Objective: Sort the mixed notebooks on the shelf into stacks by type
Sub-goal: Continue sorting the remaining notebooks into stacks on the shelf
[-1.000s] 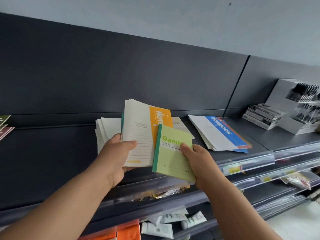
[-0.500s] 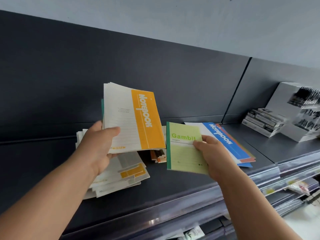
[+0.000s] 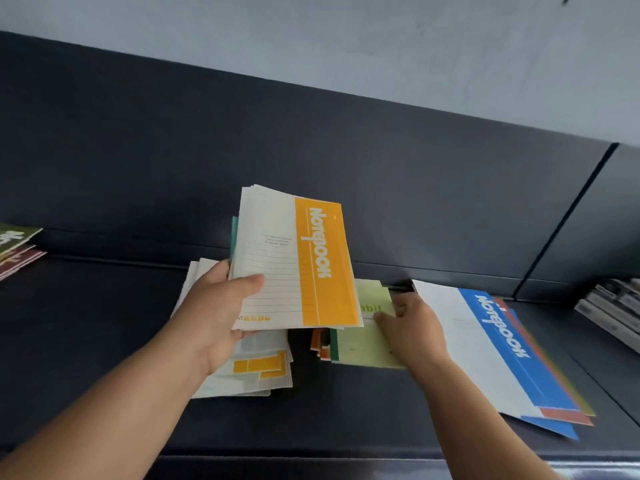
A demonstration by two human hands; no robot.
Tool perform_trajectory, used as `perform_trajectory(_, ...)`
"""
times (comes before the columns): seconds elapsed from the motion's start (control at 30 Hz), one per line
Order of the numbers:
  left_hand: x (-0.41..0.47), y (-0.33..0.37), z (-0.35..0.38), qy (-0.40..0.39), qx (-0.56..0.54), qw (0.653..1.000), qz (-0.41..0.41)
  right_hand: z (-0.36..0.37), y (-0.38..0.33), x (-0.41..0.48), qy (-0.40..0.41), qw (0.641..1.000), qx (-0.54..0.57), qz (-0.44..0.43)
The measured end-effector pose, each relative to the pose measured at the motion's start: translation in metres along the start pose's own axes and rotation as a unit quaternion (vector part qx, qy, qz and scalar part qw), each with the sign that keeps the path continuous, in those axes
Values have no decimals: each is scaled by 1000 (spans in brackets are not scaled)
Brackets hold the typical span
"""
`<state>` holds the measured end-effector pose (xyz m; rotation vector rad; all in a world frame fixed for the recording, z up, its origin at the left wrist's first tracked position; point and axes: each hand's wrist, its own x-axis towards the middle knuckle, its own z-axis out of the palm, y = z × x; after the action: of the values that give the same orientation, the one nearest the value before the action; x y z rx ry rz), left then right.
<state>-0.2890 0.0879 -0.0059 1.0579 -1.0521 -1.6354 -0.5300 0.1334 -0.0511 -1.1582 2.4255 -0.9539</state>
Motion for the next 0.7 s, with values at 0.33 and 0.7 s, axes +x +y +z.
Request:
perform_trajectory(0.33,-16,-17,28,56,-15,998,33,-20,-51,-9,-181,942,281,-35)
perform_trajectory(0.7,-10,0,-24,111,-38,992,50,23,-88,-14,-264,875,402,62)
